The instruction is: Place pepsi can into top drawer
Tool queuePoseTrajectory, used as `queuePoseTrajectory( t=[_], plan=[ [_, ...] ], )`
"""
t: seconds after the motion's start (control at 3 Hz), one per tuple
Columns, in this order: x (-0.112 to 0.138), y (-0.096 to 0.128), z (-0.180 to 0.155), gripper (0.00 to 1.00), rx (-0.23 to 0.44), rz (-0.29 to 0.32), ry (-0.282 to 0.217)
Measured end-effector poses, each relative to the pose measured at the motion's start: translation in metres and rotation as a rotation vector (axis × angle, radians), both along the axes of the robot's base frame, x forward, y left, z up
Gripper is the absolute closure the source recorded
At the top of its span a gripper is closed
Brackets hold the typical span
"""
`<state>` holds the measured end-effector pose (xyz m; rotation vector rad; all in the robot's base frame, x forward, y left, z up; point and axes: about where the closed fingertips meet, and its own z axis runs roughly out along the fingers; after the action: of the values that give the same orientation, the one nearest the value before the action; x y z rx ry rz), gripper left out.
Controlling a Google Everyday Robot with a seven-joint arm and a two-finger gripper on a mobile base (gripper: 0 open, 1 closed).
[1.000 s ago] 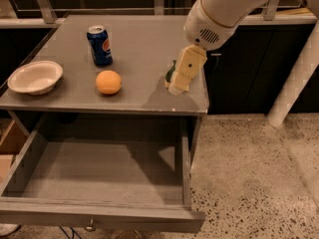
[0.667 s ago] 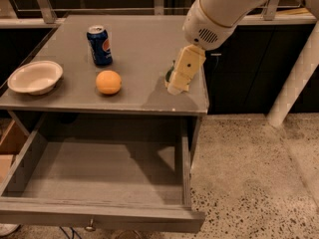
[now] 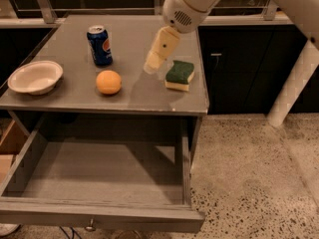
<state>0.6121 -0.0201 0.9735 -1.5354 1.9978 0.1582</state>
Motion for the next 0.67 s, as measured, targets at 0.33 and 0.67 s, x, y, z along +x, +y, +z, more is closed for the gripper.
queuePoseTrajectory(
  t=[0.33,0.67],
  plan=[
    [0.0198,0.0217,0.0047,0.00,0.037,0.012,-0.015],
    [0.0198,0.0217,0.0047,0.00,0.037,0.012,-0.015]
  ],
)
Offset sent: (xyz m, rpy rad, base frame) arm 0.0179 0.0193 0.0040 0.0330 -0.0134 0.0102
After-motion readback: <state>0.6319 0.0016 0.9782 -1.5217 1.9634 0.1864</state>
